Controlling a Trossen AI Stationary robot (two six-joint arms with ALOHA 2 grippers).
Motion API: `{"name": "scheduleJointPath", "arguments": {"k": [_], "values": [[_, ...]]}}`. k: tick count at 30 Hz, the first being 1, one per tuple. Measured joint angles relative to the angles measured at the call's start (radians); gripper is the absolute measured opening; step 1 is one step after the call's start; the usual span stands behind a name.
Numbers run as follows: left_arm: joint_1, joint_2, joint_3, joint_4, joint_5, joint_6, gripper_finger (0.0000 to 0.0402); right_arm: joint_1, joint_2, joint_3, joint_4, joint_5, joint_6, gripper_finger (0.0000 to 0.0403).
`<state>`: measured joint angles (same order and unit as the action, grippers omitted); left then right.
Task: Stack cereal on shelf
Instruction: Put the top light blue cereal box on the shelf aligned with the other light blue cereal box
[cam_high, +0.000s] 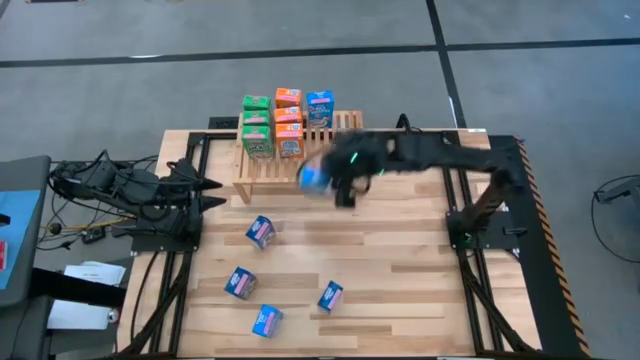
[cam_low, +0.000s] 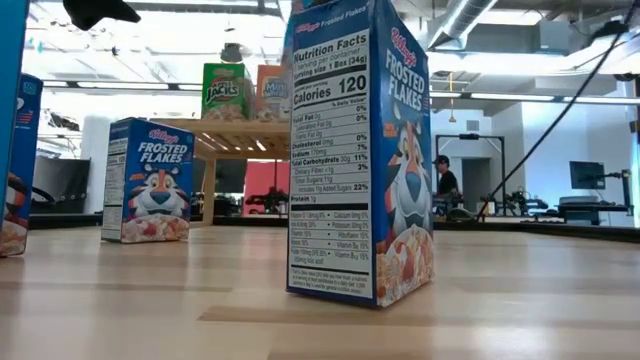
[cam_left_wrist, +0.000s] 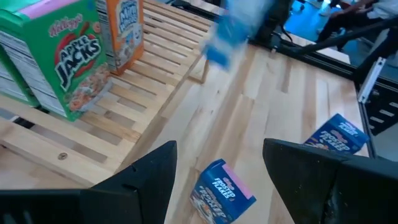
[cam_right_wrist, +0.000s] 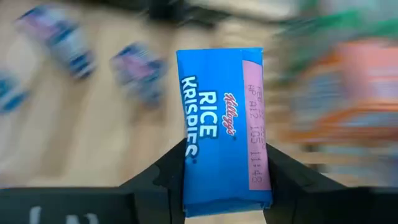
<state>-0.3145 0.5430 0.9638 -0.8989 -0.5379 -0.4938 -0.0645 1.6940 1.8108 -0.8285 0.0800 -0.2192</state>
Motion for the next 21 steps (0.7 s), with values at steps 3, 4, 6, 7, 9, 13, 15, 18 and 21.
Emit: {"name": "scheduleJointPath", "arguments": {"k": [3, 4, 6, 7, 9, 13, 15, 18, 21], "values": [[0.000, 0.000, 0.000, 0.000, -0.024, 0.000, 0.0228, -0.102, -0.063, 0.000, -0.003, 0.032, -0.067, 0.0171], [0.000, 0.000, 0.000, 0.000, -0.032, 0.000, 0.0228, -0.137, -0.075, 0.002, 0.014, 0.031, -0.090, 0.0171], [0.000, 0.000, 0.000, -0.001, -0.049, 0.000, 0.0228, -0.207, -0.086, 0.000, 0.001, 0.026, -0.126, 0.0169], [0.000, 0.000, 0.000, 0.000, -0.055, 0.000, 0.0228, -0.233, -0.087, -0.001, -0.001, 0.022, -0.139, 0.0169], [0.000, 0.000, 0.000, -0.002, -0.068, 0.000, 0.0228, -0.292, -0.087, -0.001, 0.005, -0.019, -0.162, 0.0168], [0.000, 0.000, 0.000, -0.002, -0.101, 0.000, 0.0228, -0.379, -0.059, 0.003, 0.032, -0.089, -0.217, 0.0168], [0.000, 0.000, 0.000, -0.002, -0.114, 0.000, 0.0228, -0.418, -0.041, -0.002, 0.012, -0.124, -0.239, 0.0168], [0.000, 0.000, 0.000, -0.002, -0.129, -0.006, 0.0228, -0.435, 0.011, 0.022, 0.037, -0.170, -0.278, 0.0168], [0.000, 0.000, 0.000, -0.002, -0.146, -0.007, 0.0228, -0.451, 0.065, 0.061, 0.014, -0.183, -0.335, 0.0169]]}}
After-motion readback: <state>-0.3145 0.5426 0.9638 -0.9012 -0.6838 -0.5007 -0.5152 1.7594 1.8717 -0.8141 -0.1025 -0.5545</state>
